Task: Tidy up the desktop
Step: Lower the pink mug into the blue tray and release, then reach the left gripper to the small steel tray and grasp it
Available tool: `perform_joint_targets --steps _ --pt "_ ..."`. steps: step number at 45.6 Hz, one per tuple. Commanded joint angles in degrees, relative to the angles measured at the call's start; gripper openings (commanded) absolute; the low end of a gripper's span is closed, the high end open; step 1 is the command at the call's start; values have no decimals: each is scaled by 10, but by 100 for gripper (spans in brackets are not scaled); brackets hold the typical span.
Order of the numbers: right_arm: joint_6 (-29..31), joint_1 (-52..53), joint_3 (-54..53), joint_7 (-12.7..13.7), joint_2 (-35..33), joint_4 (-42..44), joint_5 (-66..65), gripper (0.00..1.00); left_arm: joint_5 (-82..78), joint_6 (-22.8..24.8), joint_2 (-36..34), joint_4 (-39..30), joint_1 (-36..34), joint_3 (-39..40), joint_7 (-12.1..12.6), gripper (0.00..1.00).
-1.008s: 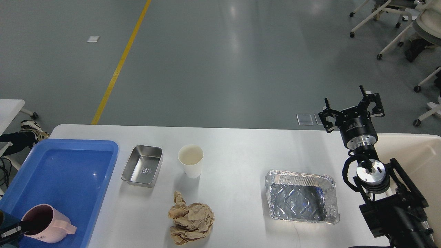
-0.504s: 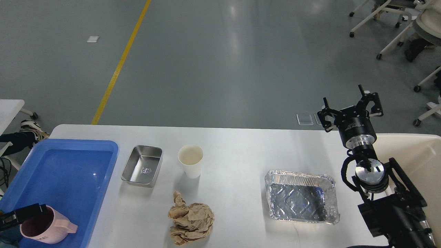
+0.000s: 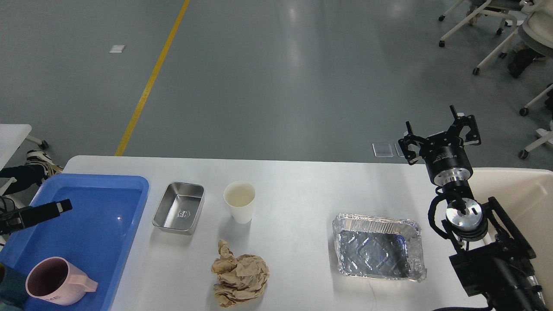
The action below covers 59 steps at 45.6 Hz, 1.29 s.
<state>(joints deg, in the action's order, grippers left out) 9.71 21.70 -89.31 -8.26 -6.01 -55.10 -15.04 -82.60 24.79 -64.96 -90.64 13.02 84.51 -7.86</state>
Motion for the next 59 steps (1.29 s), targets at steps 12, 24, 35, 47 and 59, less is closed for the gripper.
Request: perform_joint_targets --steps 12,24,35,47,59 --pt "0 -6 0 0 -1 0 0 100 1 25 -5 -42 -20 51 0 97" --pt "0 -6 0 0 -1 0 -1 100 0 32 4 -17 -20 33 5 97" --pt "1 -6 0 1 -1 -1 0 100 -16 31 53 66 -215 -186 6 97" --pt "1 -7 0 0 -7 -1 0 100 -41 18 168 245 -412 -390 2 97" --pt "4 -17 -3 0 -8 -1 0 100 -121 -4 282 366 -454 -408 -1 97"
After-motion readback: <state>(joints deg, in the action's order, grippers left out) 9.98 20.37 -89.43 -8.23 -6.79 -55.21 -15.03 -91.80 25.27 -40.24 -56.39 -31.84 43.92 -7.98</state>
